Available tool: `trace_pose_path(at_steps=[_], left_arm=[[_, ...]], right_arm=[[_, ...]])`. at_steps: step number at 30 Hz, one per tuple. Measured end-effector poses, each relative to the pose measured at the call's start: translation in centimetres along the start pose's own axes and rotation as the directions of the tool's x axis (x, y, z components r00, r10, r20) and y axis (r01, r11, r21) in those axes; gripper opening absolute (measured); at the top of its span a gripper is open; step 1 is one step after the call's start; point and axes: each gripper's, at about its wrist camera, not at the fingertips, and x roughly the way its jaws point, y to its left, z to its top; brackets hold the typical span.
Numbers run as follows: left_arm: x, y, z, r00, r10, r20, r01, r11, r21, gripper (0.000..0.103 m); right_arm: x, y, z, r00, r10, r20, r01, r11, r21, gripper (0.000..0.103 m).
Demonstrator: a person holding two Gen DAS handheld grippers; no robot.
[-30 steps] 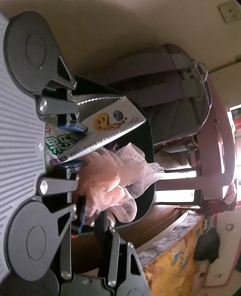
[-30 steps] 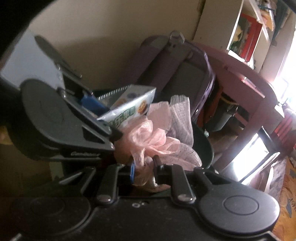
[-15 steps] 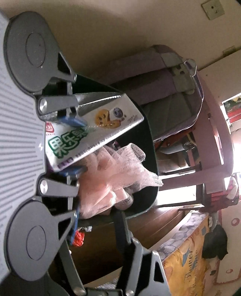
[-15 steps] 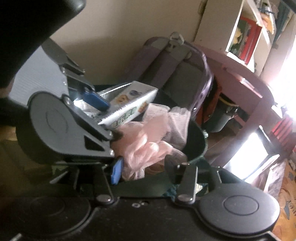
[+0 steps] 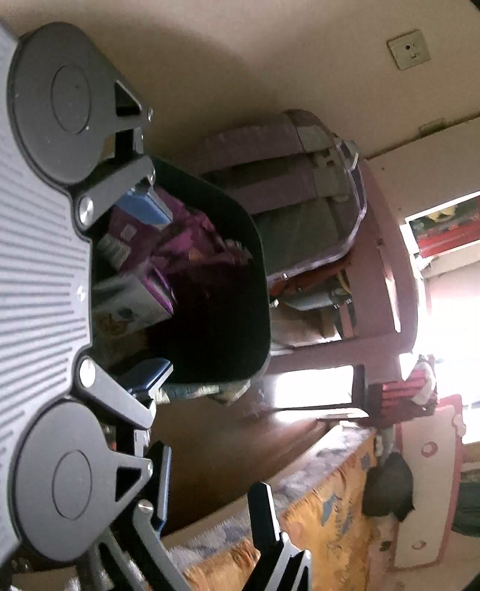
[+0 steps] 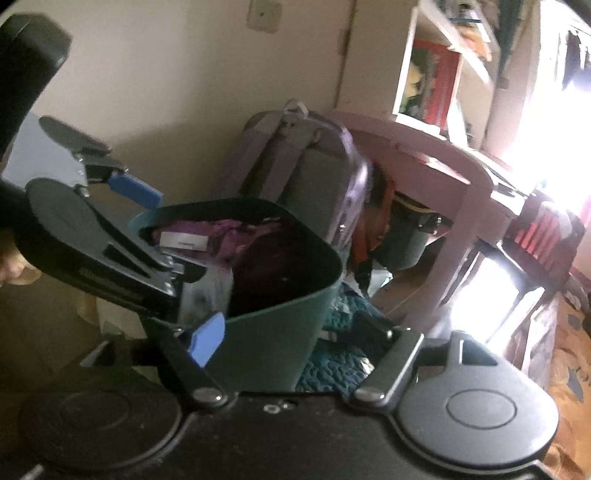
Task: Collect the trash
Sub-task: 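Open both grippers over the wastebasket, dropping the box and mesh bag inside, then lower the left tool to the orange foam net while the right tool lowers to the paper strip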
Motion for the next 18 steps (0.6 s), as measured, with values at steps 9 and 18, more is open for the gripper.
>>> trace_pose_path(at_steps=[9, 18], left_arm=[[-3.7, -5.3, -0.7, 0.992, -0.121, 0.046, 0.121, 0.993, -0.003, 0.080], [-2.0, -13.6, -3.9, 0.960, -0.278, 0.040, 0.278, 0.961, 0.007, 0.080]], right_arm=[[-4.2, -3.2, -4.7, 0.999, -0.045, 0.022, 0.043, 0.994, 0.099, 0.086], [-6.2, -7.5, -15.3, 0.988, -0.133, -0.074, 0.146, 0.965, 0.216, 0.094]])
